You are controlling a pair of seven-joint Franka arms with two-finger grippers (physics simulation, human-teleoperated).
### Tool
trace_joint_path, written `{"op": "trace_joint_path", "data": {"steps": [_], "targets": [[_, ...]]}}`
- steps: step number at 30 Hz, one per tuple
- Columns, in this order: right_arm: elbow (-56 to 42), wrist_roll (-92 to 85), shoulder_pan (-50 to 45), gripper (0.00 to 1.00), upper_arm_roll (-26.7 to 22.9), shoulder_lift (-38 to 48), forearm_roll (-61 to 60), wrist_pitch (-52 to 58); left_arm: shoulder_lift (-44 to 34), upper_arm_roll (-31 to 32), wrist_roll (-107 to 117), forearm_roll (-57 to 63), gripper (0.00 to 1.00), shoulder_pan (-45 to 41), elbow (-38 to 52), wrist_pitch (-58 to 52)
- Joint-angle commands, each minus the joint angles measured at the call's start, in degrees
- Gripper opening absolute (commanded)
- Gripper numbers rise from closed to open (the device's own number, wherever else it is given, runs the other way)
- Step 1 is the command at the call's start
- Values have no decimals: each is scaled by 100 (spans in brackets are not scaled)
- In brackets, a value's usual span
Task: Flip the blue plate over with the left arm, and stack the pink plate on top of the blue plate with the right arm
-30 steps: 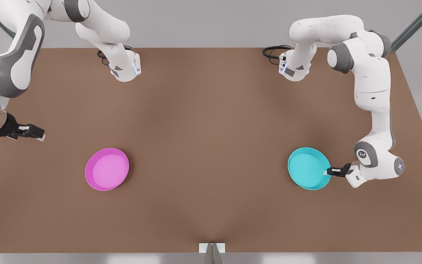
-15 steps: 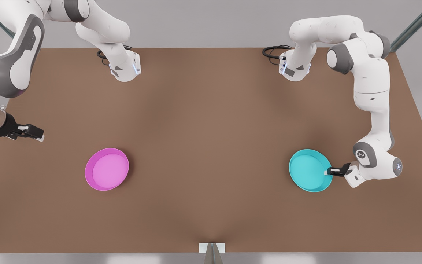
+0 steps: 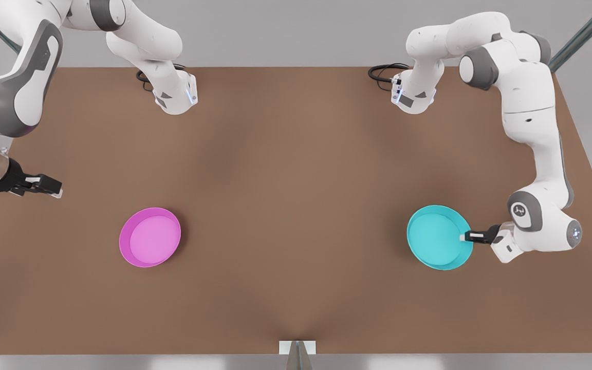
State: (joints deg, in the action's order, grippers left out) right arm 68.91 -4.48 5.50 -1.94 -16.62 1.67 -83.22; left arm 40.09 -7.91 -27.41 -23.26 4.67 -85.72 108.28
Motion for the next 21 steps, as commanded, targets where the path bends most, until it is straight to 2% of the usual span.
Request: {"op": "trace_joint_path", "data": {"steps": [1,4,12,21], "targets": [[0,0,12,100,-8,1,-9,-1,-1,0,-1,120,25,-1,2,-8],[0,0,12,100,1,1,-26,-1,-115,-9,148,357,24,-133,2,-70],[0,0,3,100,10,1,-26,-10,-713,17,1071,2220,24,-994,11,-316],[0,0,3,100,27,1,-35,-28,-924,26,1721,3284,24,-1856,-50,-96]]}}
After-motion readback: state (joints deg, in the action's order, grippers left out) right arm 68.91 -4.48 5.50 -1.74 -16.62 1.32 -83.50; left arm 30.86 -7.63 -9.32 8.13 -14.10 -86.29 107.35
